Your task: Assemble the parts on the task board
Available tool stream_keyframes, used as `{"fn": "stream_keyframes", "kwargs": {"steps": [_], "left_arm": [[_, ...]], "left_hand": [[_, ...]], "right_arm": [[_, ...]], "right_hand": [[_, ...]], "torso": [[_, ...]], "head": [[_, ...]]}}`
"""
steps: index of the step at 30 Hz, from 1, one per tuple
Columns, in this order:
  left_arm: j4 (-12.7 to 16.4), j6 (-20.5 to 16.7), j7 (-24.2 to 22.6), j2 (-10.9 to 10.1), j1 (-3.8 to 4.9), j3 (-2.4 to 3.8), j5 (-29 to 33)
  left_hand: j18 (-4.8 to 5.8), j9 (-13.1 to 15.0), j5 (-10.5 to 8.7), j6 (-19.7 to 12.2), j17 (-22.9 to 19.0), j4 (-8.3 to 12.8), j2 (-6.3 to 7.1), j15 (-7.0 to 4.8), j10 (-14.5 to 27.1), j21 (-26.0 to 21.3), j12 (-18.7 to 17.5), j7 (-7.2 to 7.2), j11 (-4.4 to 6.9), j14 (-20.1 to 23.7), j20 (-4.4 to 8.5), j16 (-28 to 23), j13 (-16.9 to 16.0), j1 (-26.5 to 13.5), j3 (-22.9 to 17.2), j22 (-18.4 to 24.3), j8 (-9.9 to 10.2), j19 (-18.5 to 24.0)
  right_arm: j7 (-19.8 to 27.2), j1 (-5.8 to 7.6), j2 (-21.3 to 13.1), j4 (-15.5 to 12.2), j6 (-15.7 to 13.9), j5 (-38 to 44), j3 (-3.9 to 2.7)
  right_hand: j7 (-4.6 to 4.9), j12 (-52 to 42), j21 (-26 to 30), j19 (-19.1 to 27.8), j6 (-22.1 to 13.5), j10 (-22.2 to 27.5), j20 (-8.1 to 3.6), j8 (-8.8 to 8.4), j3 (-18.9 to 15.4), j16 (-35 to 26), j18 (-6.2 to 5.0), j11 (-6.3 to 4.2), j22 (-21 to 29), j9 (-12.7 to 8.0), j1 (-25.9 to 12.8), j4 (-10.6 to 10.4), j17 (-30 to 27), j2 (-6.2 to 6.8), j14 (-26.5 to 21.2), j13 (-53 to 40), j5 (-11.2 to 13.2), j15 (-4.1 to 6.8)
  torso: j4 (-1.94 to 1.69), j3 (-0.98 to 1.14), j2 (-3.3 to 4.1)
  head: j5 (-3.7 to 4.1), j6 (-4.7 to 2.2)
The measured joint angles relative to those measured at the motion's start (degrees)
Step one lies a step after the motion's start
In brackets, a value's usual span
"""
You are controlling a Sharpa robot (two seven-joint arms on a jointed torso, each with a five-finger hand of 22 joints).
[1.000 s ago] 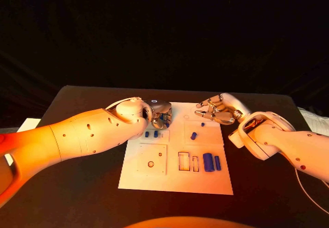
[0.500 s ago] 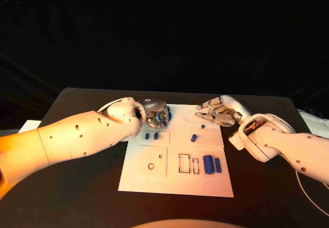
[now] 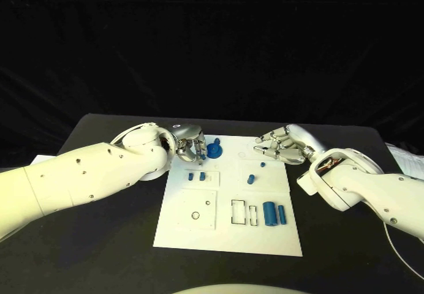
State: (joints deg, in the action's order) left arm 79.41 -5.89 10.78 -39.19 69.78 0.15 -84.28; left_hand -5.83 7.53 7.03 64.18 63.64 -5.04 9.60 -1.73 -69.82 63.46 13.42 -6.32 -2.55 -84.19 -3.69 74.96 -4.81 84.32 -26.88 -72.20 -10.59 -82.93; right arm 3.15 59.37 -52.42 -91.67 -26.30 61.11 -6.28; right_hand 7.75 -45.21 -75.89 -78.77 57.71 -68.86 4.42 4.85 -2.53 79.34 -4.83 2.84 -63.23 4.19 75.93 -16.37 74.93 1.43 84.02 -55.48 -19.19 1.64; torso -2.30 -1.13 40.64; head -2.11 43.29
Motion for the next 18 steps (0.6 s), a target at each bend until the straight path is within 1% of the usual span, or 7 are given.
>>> {"fn": "stream_keyframes", "kwargs": {"steps": [3, 9, 18], "left_arm": [[-0.37, 0.79, 0.50, -0.10, 0.00, -0.11, 0.07], [-0.75, 2.21, 1.29, -0.29, -0.05, -0.32, -0.06], [-0.66, 2.98, 1.58, -0.37, -0.05, -0.36, -0.26]], "left_hand": [[0.00, 0.00, 0.00, 0.00, -0.04, 0.00, 0.22, 0.00, 0.00, 0.00, -0.13, 0.00, 0.00, 0.00, 0.00, 0.00, 0.00, -0.22, 0.00, 0.00, 0.01, 0.00], [0.00, 0.00, 0.00, -0.01, -0.22, 0.00, 0.23, 0.00, 0.00, 0.00, -0.13, 0.00, 0.00, 0.00, 0.00, -0.24, 0.00, -0.22, 0.00, 0.00, 0.01, 0.00], [0.00, -0.14, 0.00, 0.18, -0.21, 0.00, -0.04, 0.00, 0.00, 0.00, -0.13, -0.20, 0.00, 0.00, 0.00, -0.24, 0.01, -0.48, 0.00, 0.01, 0.22, 0.00]], "right_arm": [[-0.01, -0.03, 0.01, 0.03, 0.01, -0.01, 0.00], [-0.01, -0.11, 0.06, 0.12, 0.04, -0.04, 0.00], [-0.02, -0.23, 0.15, 0.20, 0.07, -0.07, 0.00]], "right_hand": [[0.00, 0.00, 0.00, 0.00, 0.00, 0.00, 0.00, 0.00, 0.00, 0.00, 0.00, 0.00, 0.00, 0.00, 0.00, 0.00, 0.00, 0.00, 0.00, 0.00, 0.00, 0.00], [0.00, 0.00, 0.00, 0.00, 0.00, 0.00, 0.00, 0.00, 0.00, 0.00, 0.00, 0.00, 0.00, 0.00, 0.00, 0.00, -0.01, 0.00, 0.00, 0.00, 0.00, 0.00], [0.00, 0.00, 0.00, 0.00, 0.00, 0.00, 0.00, 0.00, 0.01, 0.00, 0.00, 0.00, 0.00, 0.00, 0.00, 0.01, -0.01, 0.00, 0.00, 0.01, 0.00, 0.00]], "torso": [[0.01, -0.04, 0.03], [0.12, -0.09, 0.07], [0.16, -0.07, 0.09]], "head": [[-0.08, 0.05], [-0.15, 0.09], [-0.24, 0.22]]}}
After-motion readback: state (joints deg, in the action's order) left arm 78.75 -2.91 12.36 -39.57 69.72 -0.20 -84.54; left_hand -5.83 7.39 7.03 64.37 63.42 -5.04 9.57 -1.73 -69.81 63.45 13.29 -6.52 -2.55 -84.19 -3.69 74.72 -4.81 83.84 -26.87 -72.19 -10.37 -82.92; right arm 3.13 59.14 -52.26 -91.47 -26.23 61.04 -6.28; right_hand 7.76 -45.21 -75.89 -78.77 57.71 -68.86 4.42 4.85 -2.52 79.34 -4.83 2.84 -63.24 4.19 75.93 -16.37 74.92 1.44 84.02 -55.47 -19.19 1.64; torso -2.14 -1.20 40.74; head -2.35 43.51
